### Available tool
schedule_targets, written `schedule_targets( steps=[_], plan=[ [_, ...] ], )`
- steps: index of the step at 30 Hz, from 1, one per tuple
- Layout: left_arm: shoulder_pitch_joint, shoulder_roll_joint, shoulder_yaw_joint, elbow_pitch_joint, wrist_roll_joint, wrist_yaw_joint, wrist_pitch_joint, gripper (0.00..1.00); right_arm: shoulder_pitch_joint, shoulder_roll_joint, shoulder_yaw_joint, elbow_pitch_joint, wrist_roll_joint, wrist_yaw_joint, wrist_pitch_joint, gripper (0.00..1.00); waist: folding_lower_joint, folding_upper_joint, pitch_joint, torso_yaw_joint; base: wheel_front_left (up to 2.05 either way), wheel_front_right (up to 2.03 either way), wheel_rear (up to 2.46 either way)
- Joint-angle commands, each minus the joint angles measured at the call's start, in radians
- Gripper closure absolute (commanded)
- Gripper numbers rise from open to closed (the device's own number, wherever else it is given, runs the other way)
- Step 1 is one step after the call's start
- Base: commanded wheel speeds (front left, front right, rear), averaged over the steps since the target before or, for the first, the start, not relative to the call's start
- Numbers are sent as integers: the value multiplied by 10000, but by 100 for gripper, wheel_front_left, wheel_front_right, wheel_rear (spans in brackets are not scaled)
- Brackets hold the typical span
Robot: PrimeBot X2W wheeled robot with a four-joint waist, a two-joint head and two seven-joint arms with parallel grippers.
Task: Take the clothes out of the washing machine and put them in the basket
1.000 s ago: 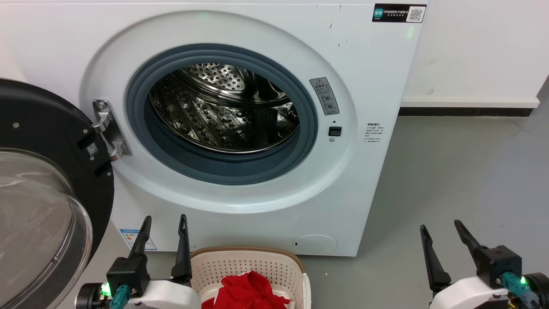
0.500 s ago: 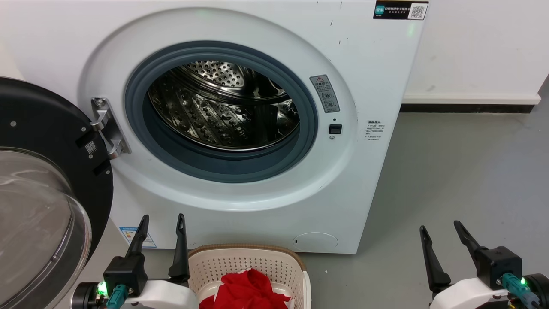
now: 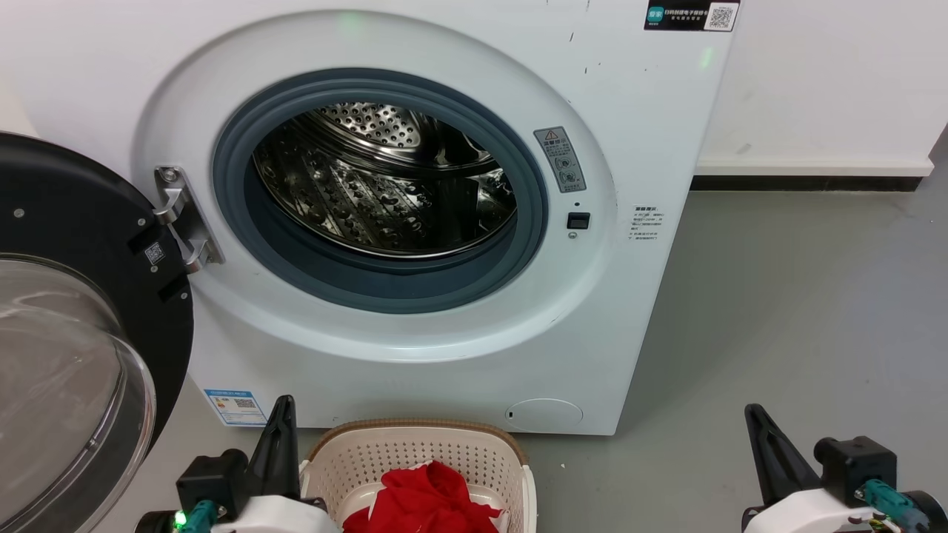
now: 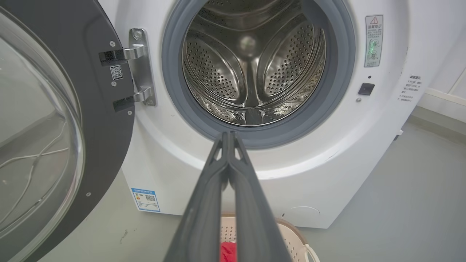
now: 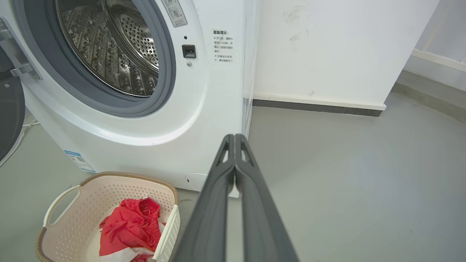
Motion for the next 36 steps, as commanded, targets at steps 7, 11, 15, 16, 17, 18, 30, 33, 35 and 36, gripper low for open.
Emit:
schedule_targets(
  steps=[7,11,15,16,17,18,30,33,35,36],
  plan=[
    [-353,-79,327,6,-1457,-261,342,100,-329,-8,-110,79,1725,-1,131,100,0,0,30,-9,0,0,0],
    [-436,-126,453,77,-2162,-376,505,100,-448,-11,-161,189,2543,-1,197,100,0,0,48,-15,0,0,0],
    [-506,-172,573,147,-2833,-488,660,100,-559,-13,-209,296,3322,-1,259,100,0,0,65,-20,0,0,0],
    [-527,-183,604,164,-2996,-517,698,100,-584,-14,-220,322,3514,-1,275,100,0,0,69,-22,0,0,0],
    [-547,-194,633,180,-3158,-542,733,100,-609,-15,-232,348,3701,-2,292,100,0,0,74,-23,0,0,0],
    [-567,-206,662,196,-3317,-568,772,100,-637,-15,-243,374,3884,-2,308,100,0,0,78,-25,0,0,0],
    [-775,-337,986,380,-5091,-866,1186,100,-941,-20,-370,656,5945,-2,476,100,0,0,130,-42,0,0,0],
    [-827,-366,1060,423,-5494,-932,1282,100,-996,-21,-400,720,6413,-2,511,100,0,0,143,-46,0,0,0],
    [-850,-386,1106,452,-5762,-980,1340,100,-1038,-22,-420,763,6725,-3,536,100,0,0,152,-49,0,0,0],
    [-859,-395,1128,467,-5890,-999,1374,100,-1062,-22,-430,782,6871,-3,549,100,0,0,156,-50,0,0,0]
  ],
)
